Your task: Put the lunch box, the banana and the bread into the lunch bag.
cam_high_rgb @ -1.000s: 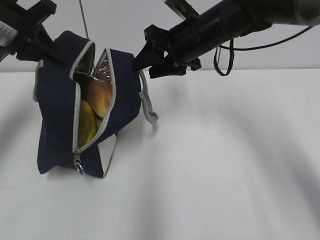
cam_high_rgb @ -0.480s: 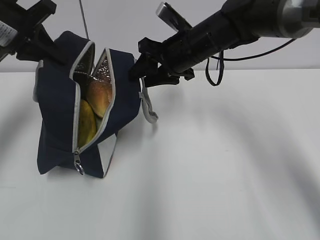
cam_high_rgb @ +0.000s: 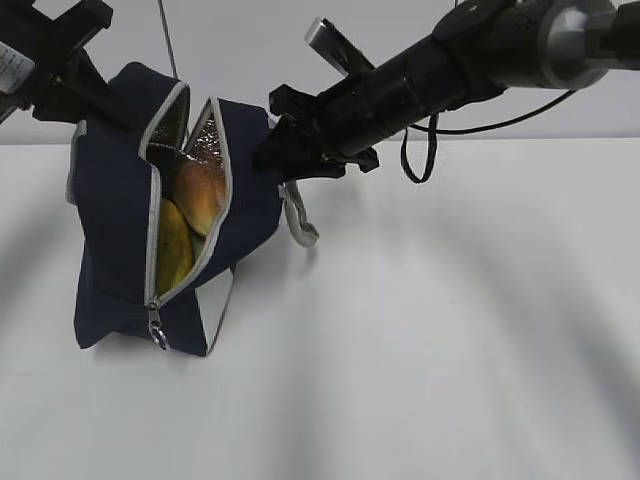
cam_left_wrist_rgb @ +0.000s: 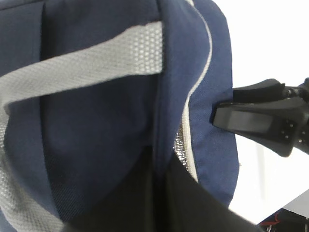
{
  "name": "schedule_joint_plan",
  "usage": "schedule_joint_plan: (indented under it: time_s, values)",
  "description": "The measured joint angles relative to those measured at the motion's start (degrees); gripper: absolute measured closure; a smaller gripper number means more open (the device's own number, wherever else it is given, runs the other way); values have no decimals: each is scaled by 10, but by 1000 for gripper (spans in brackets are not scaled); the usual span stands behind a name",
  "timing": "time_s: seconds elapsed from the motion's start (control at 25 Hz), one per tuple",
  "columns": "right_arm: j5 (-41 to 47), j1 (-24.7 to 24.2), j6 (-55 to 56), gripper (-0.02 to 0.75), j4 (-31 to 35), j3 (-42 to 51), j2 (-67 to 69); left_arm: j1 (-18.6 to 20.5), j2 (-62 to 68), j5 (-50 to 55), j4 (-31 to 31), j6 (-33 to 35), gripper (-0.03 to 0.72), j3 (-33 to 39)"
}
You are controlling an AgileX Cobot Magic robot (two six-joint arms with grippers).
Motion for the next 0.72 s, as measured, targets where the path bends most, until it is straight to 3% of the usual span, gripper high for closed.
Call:
schedule_joint_plan:
  time_s: [0.28,0.48,0.72]
  values:
    - [2,1,-42,716,32,-1,0,0,0,0,0,0,691,0]
    - [21,1,-55,741,25,-10,0,0,0,0,-2,2,691,0]
    - [55,1,-24,741,-82,-30,-46,-11,0,-5,-50,32,691,0]
